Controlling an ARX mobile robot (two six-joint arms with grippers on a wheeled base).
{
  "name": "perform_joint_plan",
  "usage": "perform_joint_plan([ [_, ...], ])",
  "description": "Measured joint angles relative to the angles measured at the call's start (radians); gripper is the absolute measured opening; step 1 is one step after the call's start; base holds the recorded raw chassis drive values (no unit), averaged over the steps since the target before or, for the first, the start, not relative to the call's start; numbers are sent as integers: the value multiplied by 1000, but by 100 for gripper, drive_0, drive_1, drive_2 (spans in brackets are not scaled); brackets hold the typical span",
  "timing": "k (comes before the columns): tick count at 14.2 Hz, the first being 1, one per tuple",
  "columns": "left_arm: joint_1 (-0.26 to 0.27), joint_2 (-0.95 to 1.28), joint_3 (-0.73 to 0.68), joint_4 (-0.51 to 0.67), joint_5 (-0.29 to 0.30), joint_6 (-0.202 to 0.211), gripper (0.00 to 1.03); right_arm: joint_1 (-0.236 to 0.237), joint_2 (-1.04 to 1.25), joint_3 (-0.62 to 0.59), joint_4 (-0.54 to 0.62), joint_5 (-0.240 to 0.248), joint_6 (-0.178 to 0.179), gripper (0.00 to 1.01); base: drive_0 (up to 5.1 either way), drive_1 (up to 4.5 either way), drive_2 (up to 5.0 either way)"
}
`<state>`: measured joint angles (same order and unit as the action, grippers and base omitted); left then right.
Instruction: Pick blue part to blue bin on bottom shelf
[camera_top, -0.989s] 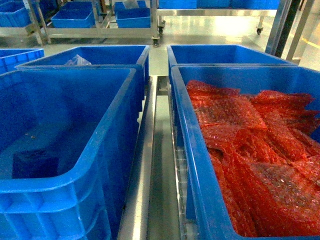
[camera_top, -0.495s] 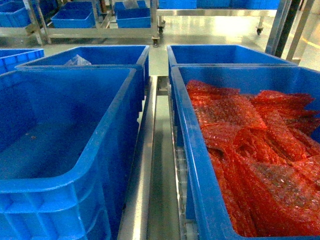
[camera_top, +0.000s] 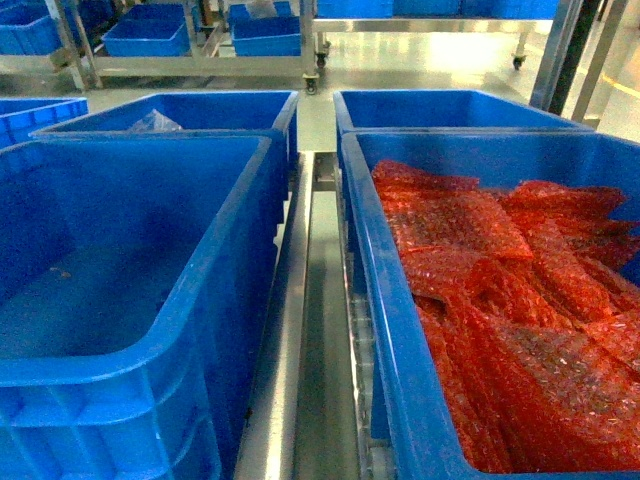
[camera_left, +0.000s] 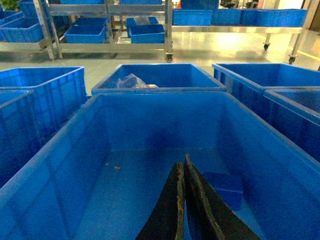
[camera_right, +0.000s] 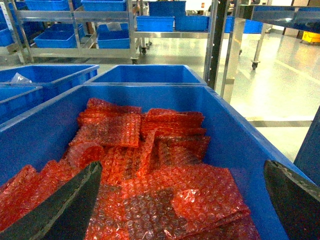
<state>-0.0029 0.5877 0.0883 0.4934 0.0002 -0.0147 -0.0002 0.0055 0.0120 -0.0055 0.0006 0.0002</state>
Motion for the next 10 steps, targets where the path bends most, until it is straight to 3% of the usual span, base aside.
perform_joint_plan([
  [10,0,-293,-75,-199,0,0,2,0,0,0,0,0,0,98,0,0,0],
])
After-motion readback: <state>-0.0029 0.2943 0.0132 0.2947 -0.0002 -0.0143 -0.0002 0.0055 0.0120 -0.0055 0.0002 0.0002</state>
